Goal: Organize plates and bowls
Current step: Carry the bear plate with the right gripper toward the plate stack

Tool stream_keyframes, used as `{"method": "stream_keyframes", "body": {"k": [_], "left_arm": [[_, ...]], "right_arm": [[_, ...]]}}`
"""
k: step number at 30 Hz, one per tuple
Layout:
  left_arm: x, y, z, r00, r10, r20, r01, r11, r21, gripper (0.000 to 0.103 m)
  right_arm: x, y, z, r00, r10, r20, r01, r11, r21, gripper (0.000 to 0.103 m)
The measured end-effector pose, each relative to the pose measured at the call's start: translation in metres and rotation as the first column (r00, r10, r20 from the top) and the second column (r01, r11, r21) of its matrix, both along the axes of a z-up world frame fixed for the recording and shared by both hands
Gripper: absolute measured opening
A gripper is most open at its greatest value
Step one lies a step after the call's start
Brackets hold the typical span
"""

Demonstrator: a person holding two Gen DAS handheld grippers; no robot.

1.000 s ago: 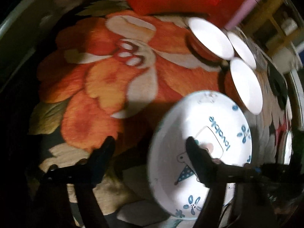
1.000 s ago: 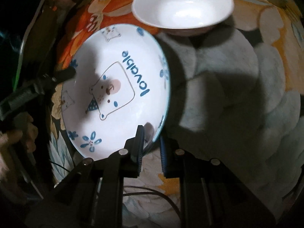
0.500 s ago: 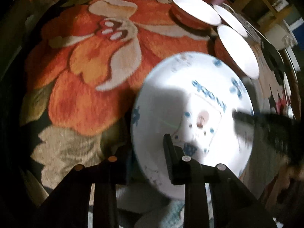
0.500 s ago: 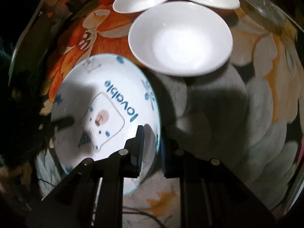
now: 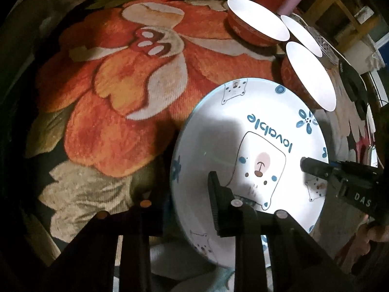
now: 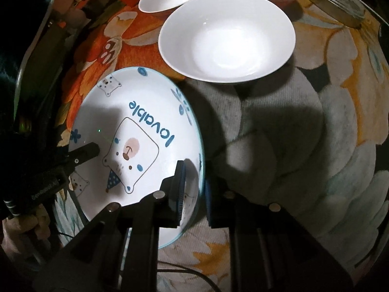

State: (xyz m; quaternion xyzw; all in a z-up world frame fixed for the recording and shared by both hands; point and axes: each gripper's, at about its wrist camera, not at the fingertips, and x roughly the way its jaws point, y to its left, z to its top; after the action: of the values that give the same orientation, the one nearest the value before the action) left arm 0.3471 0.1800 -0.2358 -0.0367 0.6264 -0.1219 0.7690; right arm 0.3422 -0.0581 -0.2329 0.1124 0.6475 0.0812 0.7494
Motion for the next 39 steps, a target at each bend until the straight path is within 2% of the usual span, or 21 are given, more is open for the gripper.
{"method": "stream_keyframes", "body": {"k": [6,10,20,29,39], "left_arm": [[-0.015,-0.014,0.005,0.999,-0.033,-0.002,0.033,0.999,-0.016,0.023],[-0.022,-0.023,0.016,1.0,-0.029,-0.002,0.029,0.998,-0.055,0.023],[-0.023,-0.059,0.047,0.997,-0.073,0.025,0.075,0.991,-0.109,0.023],[-0.022,-0.113,0.072,0.988,-0.143,0.066,0.152,0.977,-0.151,0.023],[-0.029,-0.193,0.083,0.96,-0.267,0.087,0.279,0.944,-0.176,0.023]], "right_arm": [[-0.007,-0.009,0.007,1.0,0.0,-0.014,0.0,1.0,0.002,0.012],[-0.013,-0.017,0.016,1.0,0.001,-0.028,-0.001,1.0,0.007,0.012],[-0.019,-0.052,0.057,0.999,-0.025,-0.042,0.026,1.0,0.008,0.012],[-0.028,-0.099,0.097,0.998,-0.064,-0.018,0.064,0.998,-0.009,0.012],[-0.055,-0.177,0.114,0.982,-0.186,-0.017,0.186,0.982,-0.019,0.012]]}}
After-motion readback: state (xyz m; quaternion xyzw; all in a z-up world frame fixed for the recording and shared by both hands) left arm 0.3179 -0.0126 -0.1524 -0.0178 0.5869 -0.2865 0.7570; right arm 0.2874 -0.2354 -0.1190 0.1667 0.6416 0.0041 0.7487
